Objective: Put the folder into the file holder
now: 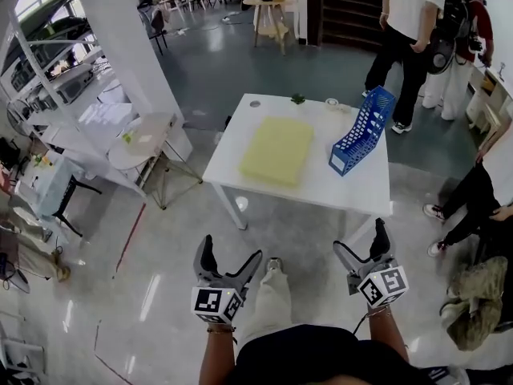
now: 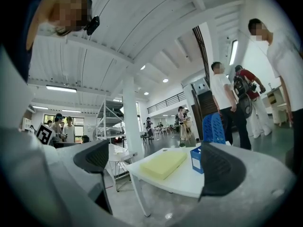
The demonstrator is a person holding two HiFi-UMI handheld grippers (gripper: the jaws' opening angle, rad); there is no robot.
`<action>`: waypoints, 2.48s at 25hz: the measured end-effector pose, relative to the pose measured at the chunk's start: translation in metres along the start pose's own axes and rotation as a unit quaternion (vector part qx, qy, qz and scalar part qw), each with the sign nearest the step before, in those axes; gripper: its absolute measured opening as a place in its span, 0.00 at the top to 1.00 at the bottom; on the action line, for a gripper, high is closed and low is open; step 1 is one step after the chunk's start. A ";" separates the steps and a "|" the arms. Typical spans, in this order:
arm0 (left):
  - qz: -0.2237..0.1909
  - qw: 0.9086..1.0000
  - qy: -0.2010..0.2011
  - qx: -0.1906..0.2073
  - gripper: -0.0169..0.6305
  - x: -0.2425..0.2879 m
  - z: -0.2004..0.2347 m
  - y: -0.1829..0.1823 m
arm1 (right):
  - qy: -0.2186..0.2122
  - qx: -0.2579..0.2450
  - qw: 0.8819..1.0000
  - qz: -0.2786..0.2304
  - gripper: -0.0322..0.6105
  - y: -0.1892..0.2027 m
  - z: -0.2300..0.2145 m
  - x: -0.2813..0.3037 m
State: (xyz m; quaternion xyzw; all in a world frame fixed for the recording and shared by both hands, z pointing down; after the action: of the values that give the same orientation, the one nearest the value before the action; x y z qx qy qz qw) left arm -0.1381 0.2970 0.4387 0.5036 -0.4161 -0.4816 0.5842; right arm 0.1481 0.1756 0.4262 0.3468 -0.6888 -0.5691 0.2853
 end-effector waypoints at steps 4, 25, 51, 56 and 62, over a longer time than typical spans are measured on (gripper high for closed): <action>0.017 1.000 0.017 -0.010 0.11 0.041 0.035 0.003 | -0.001 0.004 1.000 0.006 0.04 0.003 0.000 0.052; 0.076 0.992 0.096 -0.032 0.11 0.266 0.222 0.014 | 0.034 0.016 0.998 0.053 0.04 0.050 -0.018 0.290; 0.224 0.952 0.198 -0.071 0.11 0.411 0.259 0.092 | 0.049 0.161 0.972 0.164 0.04 0.135 -0.058 0.421; 0.276 0.931 0.224 -0.084 0.11 0.428 0.265 0.116 | 0.085 0.195 0.959 0.189 0.04 0.157 -0.068 0.437; 0.322 0.907 0.244 -0.123 0.11 0.450 0.275 0.143 | 0.122 0.217 0.945 0.212 0.04 0.180 -0.090 0.458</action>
State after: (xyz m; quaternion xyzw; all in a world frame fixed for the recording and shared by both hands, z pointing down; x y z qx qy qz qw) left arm -0.2993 -0.1924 0.6205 0.3685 -0.3377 -0.1769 0.8479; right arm -0.0813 -0.2246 0.6191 0.3130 -0.8131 -0.2857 0.3991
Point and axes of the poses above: the fingertips, and each gripper's own axes: x forward along the fingers, z to its left, y out of its underside, the point moved 3 cm from there along -x, backward along the fingers, and after that the axes turned 9 degrees about y, right-handed, at the moved point
